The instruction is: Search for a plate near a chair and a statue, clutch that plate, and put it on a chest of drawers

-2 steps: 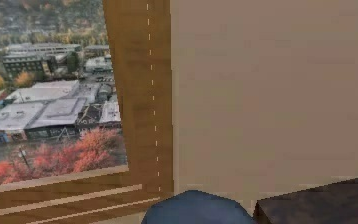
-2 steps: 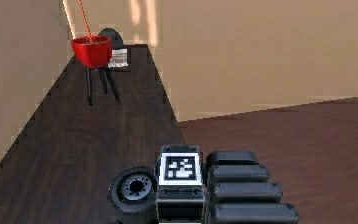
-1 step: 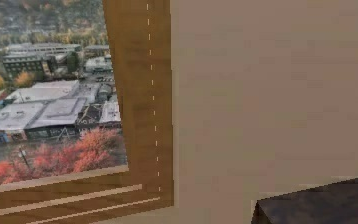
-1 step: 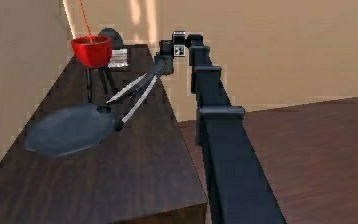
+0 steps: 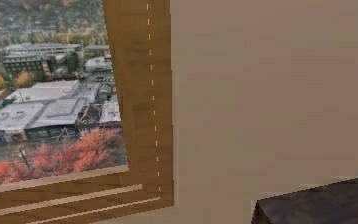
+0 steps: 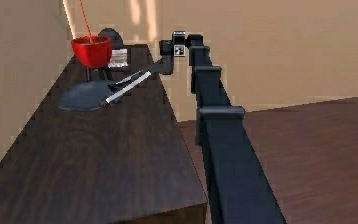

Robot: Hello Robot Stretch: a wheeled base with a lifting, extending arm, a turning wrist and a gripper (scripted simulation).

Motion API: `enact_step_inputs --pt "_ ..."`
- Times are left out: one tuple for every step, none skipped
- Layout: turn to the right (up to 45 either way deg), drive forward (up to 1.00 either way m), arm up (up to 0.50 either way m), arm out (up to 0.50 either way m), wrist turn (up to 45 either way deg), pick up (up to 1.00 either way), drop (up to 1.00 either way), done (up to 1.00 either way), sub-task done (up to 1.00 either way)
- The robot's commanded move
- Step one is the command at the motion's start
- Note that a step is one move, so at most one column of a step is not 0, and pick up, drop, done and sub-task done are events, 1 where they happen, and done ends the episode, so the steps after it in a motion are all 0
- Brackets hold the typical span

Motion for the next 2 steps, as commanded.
enact_step_inputs --pt "0.0 0.0 -0.12 0.0 0.0 0.0 0.0 0.0 0.0" --pt "0.0 0.0 0.0 0.0 0.0 0.0 1.0 0.0 0.0"
